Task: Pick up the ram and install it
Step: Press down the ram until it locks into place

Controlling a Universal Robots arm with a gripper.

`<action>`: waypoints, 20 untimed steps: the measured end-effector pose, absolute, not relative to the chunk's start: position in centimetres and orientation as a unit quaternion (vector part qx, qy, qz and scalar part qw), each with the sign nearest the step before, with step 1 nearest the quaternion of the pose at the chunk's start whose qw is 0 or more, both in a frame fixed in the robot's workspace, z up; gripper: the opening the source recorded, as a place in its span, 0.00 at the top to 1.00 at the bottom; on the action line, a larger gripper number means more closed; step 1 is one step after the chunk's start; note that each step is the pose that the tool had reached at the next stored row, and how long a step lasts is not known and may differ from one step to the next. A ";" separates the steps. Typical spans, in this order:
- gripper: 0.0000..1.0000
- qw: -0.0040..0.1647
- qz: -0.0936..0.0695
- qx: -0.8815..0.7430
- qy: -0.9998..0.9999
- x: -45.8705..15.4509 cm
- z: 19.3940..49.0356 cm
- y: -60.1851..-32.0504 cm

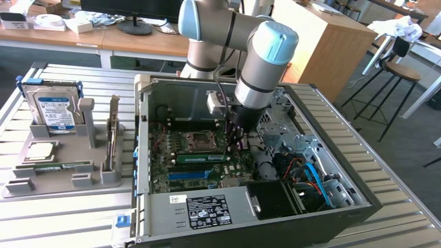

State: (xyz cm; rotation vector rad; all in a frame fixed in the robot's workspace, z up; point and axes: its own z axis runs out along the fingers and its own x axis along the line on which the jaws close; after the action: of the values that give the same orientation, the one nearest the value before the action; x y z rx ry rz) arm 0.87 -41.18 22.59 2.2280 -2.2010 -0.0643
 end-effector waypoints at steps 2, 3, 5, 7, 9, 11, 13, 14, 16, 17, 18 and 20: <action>0.90 0.004 -0.021 0.711 -0.703 0.9 22.5 -41.2; 0.90 0.004 -0.021 0.711 -0.703 0.9 22.4 -41.2; 0.90 0.005 -0.020 0.711 -0.703 0.9 22.4 -41.2; 0.90 0.005 -0.020 0.711 -0.703 0.9 22.4 -41.2; 0.90 0.005 -0.020 0.711 -0.703 0.9 22.4 -41.2; 0.90 0.005 -0.020 0.711 -0.703 0.9 22.3 -41.2; 0.90 0.005 -0.020 0.711 -0.703 0.9 22.3 -41.2; 0.90 0.005 -0.020 0.711 -0.703 0.9 22.3 -41.2; 0.90 0.004 -0.020 0.711 -0.703 0.9 22.3 -41.2; 0.90 0.004 -0.020 0.711 -0.703 0.9 22.3 -41.2; 0.90 0.004 -0.020 0.711 -0.703 0.9 22.2 -41.2; 0.90 0.005 -0.020 0.711 -0.703 0.9 22.2 -41.2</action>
State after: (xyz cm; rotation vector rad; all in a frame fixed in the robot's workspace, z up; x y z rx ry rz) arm 0.88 -41.20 22.23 2.2281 -2.2010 -0.0637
